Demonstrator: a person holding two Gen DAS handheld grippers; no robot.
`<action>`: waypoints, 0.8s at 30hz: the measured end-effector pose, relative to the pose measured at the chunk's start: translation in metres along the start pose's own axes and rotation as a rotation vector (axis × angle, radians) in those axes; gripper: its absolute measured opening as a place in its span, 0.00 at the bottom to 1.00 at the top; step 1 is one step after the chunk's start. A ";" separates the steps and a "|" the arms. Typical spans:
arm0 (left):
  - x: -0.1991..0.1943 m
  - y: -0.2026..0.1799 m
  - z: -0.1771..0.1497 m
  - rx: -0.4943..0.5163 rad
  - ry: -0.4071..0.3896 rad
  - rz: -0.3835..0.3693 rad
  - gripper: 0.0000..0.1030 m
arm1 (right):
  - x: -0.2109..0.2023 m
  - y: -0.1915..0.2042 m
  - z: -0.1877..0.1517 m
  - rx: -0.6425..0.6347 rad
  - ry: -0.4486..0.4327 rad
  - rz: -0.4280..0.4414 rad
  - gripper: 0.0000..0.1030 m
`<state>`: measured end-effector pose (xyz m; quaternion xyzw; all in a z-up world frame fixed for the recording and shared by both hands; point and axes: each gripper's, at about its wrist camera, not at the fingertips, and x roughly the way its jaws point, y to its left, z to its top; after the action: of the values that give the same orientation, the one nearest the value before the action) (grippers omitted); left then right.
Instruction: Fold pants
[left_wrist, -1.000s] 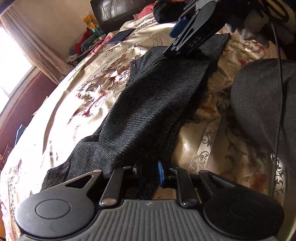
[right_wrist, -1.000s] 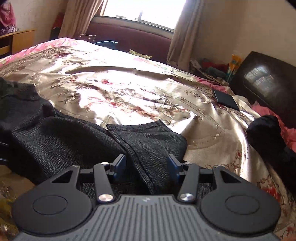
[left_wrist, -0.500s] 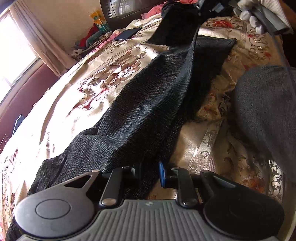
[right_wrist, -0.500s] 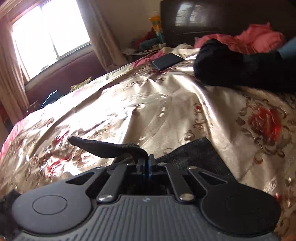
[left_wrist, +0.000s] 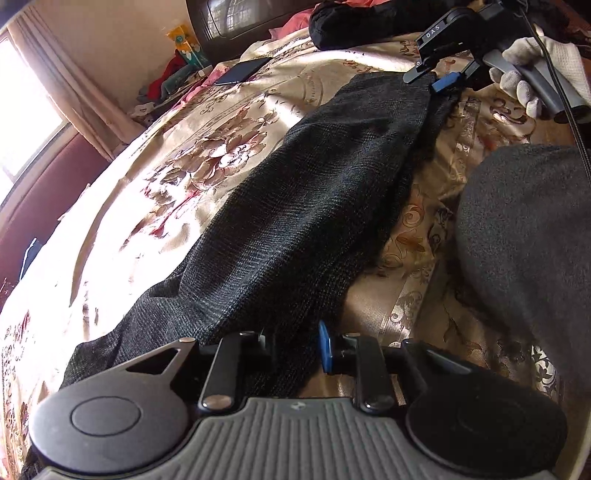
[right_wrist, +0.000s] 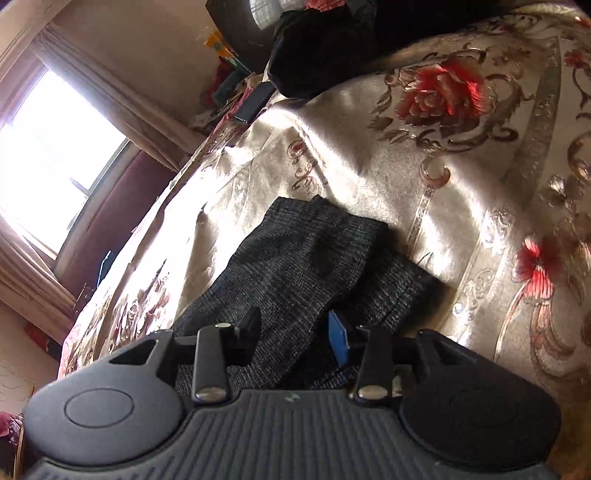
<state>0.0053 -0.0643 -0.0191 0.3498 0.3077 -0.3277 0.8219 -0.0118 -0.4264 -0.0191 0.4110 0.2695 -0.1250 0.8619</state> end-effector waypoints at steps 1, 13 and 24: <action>0.001 -0.001 0.001 0.005 0.000 0.002 0.36 | 0.003 0.000 0.001 0.014 -0.005 0.002 0.40; -0.012 -0.001 0.012 0.030 -0.065 0.009 0.40 | -0.064 0.031 0.017 0.038 -0.155 0.162 0.07; -0.004 -0.005 -0.003 0.024 -0.018 -0.009 0.43 | -0.034 -0.020 -0.009 0.083 -0.001 -0.041 0.29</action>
<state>-0.0011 -0.0637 -0.0198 0.3552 0.2981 -0.3382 0.8189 -0.0521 -0.4321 -0.0175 0.4409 0.2720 -0.1542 0.8413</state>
